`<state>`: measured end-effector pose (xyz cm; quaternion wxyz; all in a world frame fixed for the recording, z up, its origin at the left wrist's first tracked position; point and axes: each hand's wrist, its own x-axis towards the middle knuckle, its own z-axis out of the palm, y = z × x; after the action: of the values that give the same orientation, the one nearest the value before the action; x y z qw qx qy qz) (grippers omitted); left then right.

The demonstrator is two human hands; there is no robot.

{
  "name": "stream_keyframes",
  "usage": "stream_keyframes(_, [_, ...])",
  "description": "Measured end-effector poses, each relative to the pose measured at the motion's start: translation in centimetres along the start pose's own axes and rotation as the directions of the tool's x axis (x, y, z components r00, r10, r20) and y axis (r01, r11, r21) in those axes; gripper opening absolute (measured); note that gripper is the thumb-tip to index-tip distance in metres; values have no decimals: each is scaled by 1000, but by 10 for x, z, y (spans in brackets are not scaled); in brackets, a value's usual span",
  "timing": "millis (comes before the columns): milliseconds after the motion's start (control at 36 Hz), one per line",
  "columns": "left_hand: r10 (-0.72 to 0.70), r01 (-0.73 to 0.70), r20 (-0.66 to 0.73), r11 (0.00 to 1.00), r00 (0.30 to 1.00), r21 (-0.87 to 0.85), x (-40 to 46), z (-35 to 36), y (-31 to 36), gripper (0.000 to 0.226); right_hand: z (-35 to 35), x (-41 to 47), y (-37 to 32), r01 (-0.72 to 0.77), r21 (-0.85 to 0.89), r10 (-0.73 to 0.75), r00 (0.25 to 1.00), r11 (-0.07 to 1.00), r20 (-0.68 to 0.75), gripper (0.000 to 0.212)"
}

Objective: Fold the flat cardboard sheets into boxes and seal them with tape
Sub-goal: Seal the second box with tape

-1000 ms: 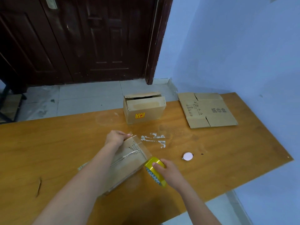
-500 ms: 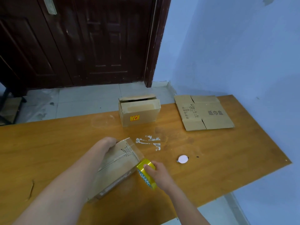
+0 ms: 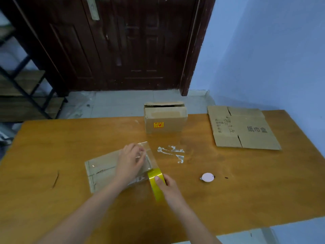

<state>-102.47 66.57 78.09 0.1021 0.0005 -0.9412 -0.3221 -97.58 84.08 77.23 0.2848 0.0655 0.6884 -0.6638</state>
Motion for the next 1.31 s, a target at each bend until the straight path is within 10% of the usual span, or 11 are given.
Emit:
stream_keyframes(806, [101, -135, 136, 952, 986, 274, -36, 7, -15, 49, -16, 48, 23, -44, -459, 142, 973, 888, 182, 62])
stream_keyframes(1028, [84, -137, 185, 946, 979, 295, -35, 7, -7, 46, -38, 28, 42, -38, -226, 102, 955, 973, 277, 12])
stream_keyframes(1306, [41, -112, 194, 922, 980, 370, -37, 6, 2, 46, -21, 28, 29, 76, -656, -5, 994, 751, 110, 34])
